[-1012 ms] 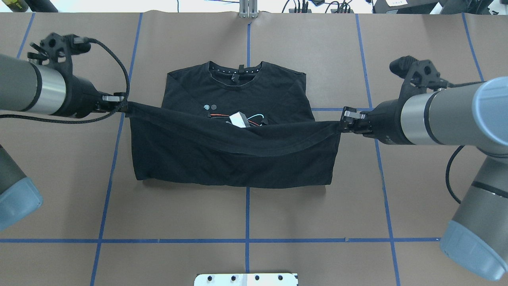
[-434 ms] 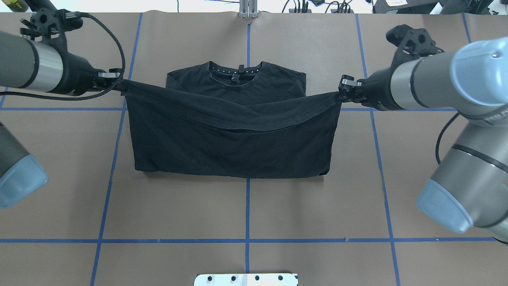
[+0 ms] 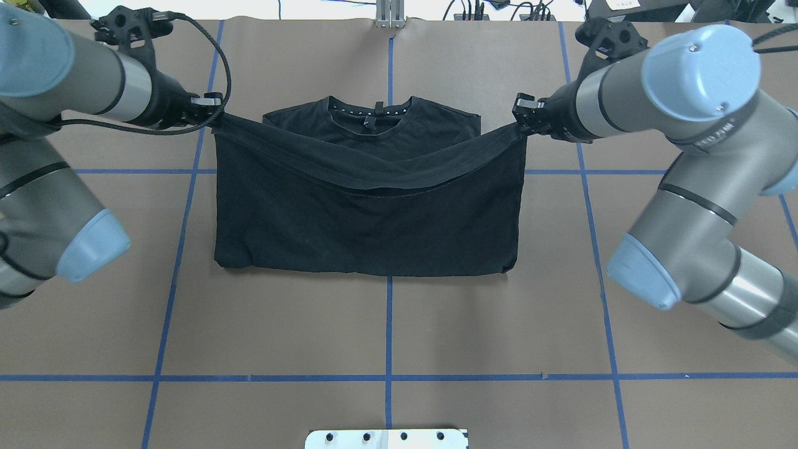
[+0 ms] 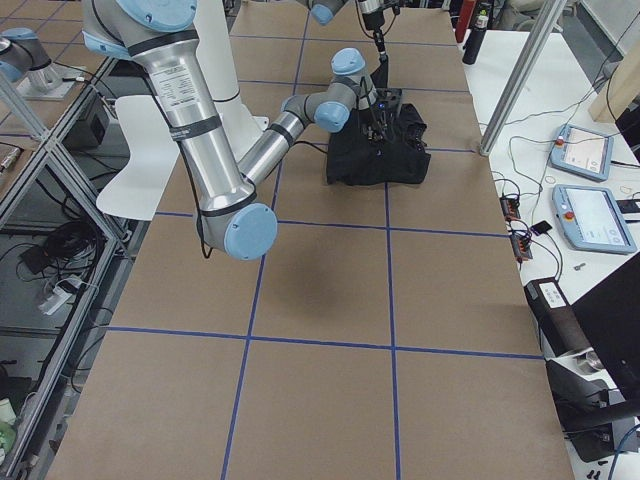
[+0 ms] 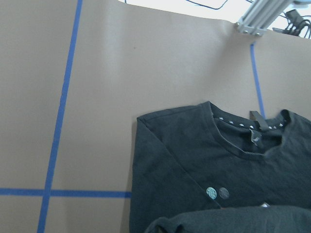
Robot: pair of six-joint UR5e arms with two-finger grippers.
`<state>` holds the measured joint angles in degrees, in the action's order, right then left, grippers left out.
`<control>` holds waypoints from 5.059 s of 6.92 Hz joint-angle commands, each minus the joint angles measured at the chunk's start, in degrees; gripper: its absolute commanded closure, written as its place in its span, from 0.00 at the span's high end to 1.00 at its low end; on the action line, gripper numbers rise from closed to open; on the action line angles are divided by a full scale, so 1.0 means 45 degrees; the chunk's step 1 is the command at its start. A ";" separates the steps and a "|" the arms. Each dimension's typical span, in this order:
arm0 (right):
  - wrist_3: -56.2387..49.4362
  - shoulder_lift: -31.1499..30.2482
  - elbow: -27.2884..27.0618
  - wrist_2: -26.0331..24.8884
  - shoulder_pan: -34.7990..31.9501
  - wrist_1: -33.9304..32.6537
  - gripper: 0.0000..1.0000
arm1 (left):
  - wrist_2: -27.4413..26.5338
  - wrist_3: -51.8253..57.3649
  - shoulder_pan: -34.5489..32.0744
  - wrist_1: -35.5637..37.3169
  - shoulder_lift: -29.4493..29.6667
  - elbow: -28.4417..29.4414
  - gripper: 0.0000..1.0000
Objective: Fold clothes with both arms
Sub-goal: 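Lower the folded hem near the collar with both grippers, then open both grippers and raise them away from the folded shirt, then lower the left gripper to the folded shirt's side edge nearest it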
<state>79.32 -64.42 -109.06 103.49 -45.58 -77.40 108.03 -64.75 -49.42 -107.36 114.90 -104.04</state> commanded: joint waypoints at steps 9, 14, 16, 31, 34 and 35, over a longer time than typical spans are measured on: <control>-0.1631 0.1855 0.5271 -0.0205 -0.0281 0.0462 0.00 | -0.0824 0.3374 0.0630 -0.1572 0.2103 0.6244 0.00; -0.2989 0.2361 0.5448 0.0667 -0.0378 0.0326 1.00 | 0.1292 0.3431 -0.0360 -0.2878 0.1928 0.5643 1.00; -0.4086 0.2208 0.5215 0.3745 -0.1680 0.0169 1.00 | 0.2649 0.3452 -0.0796 -0.2919 -0.0112 0.2357 1.00; -0.7080 -0.0645 0.1307 0.3838 -0.1922 -0.2351 1.00 | 0.1540 0.1831 0.2835 -0.6161 -0.3112 0.2084 0.79; -0.7080 -0.0626 0.1307 0.3838 -0.1922 -0.2351 1.00 | 0.1598 0.1753 0.2915 -0.6181 -0.3093 0.2123 0.49; -0.7080 -0.0626 0.1307 0.3838 -0.1922 -0.2351 1.00 | 0.1637 0.1734 0.2915 -0.6181 -0.3093 0.2046 0.27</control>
<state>47.46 -67.25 -103.18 120.76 -54.23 -88.00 115.20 -56.84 -36.34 -135.16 100.97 -94.55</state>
